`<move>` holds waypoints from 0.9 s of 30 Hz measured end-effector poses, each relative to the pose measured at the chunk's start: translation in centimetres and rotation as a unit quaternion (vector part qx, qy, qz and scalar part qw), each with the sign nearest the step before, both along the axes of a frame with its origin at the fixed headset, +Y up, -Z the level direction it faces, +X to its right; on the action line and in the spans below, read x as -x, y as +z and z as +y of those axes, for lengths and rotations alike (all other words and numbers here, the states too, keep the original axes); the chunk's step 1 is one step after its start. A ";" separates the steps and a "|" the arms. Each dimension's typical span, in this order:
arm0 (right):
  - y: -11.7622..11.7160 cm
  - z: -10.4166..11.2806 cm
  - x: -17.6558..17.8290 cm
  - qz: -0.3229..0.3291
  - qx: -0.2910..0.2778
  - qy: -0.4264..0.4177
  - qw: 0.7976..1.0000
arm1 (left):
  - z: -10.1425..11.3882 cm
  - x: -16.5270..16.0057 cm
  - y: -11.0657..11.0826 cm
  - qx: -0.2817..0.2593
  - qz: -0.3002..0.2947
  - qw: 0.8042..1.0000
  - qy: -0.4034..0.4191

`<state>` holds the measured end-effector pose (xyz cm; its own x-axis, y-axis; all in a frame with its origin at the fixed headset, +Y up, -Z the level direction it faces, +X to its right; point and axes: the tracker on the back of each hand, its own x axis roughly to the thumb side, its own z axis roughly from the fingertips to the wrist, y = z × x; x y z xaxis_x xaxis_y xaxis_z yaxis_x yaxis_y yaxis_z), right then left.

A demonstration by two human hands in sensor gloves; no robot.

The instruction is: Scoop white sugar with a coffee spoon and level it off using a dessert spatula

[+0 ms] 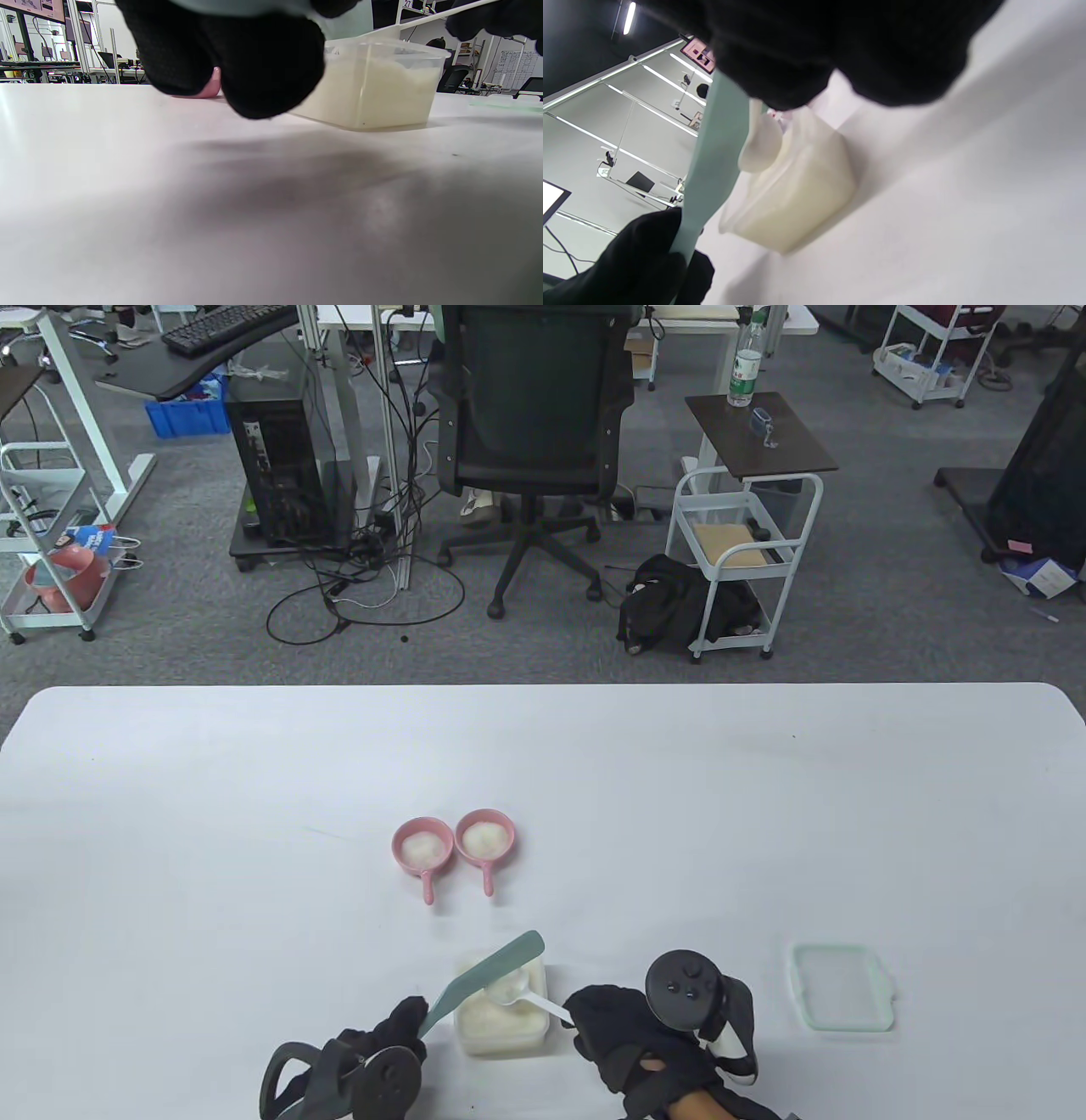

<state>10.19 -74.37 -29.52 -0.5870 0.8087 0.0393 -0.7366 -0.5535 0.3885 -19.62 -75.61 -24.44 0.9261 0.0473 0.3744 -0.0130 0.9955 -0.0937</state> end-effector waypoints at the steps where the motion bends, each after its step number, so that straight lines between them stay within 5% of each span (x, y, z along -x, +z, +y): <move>1: 0.0 0.1 -0.1 0.000 0.000 0.001 1.000 | 0.0 0.0 0.0 0.001 0.000 1.000 0.001; 27: -0.1 0.4 -0.9 0.009 0.011 0.006 1.000 | 0.2 0.5 -0.1 -0.009 0.006 1.000 0.002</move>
